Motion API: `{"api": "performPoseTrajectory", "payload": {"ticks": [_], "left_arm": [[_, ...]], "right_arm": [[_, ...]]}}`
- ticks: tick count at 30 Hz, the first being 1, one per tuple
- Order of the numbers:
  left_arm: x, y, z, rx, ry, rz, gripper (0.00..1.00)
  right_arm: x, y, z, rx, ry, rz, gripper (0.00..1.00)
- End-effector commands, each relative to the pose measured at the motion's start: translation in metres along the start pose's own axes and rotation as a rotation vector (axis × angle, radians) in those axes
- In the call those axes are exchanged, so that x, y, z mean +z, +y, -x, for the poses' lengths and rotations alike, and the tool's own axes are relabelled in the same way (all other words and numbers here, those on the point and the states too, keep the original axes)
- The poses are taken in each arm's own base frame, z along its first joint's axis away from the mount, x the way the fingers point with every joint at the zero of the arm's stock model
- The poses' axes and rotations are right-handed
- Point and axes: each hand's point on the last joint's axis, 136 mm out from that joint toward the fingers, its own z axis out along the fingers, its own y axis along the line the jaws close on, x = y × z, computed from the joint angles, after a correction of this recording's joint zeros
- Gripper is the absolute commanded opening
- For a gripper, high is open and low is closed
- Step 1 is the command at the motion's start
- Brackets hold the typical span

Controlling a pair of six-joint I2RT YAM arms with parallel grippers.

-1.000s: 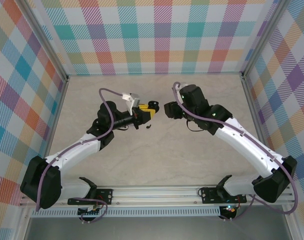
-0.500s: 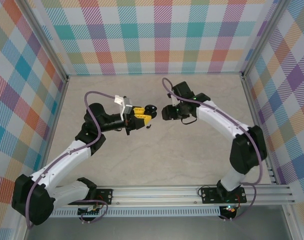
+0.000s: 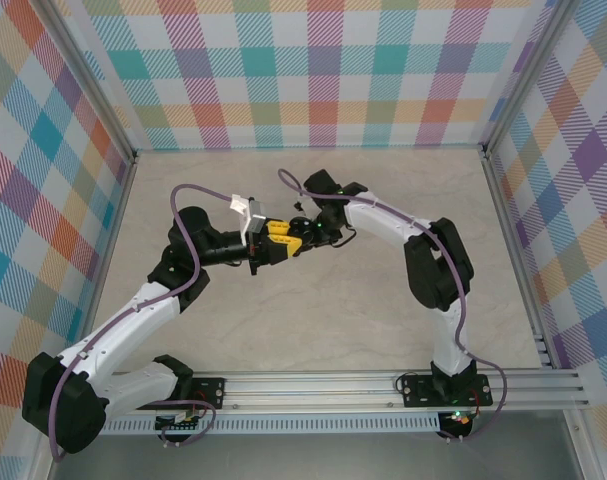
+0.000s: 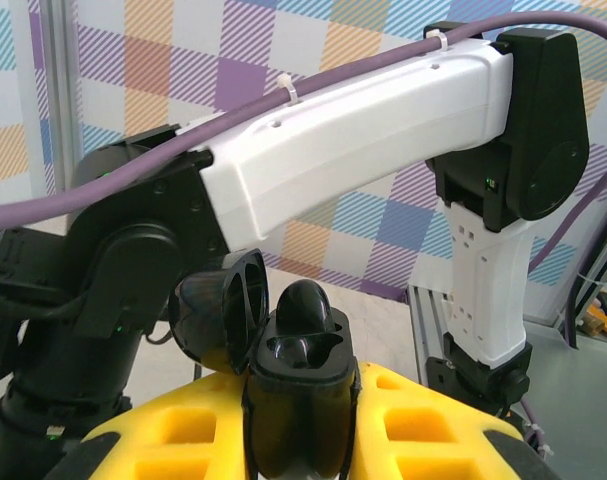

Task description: Insert wireless bluetooth earbuds into charging case

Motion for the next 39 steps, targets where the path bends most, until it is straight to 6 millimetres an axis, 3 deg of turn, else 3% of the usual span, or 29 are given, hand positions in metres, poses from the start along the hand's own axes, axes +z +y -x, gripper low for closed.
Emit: {"api": "performPoseTrajectory", "payload": {"ticks": [1,17,25,39], "left_arm": [[-0.005,-0.006,0.012,0.045,-0.023,-0.007,0.00],[-0.005,-0.002,0.009,0.033,-0.007,0.012,0.00],[-0.005,-0.002,0.008,0.033,-0.005,0.013,0.00],[-0.005,0.000,0.009,0.028,-0.003,0.020,0.00]], "right_arm": [[0.006,0.006,0.001,-0.057,0.034,-0.002,0.53],[0.053,0.006,0.006,-0.177,0.145,-0.104,0.55],[0.070,-0.001,-0.002,-0.243,0.221,-0.187,0.58],[0.072,-0.030,-0.013,-0.218,0.256,-0.339,0.44]]}}
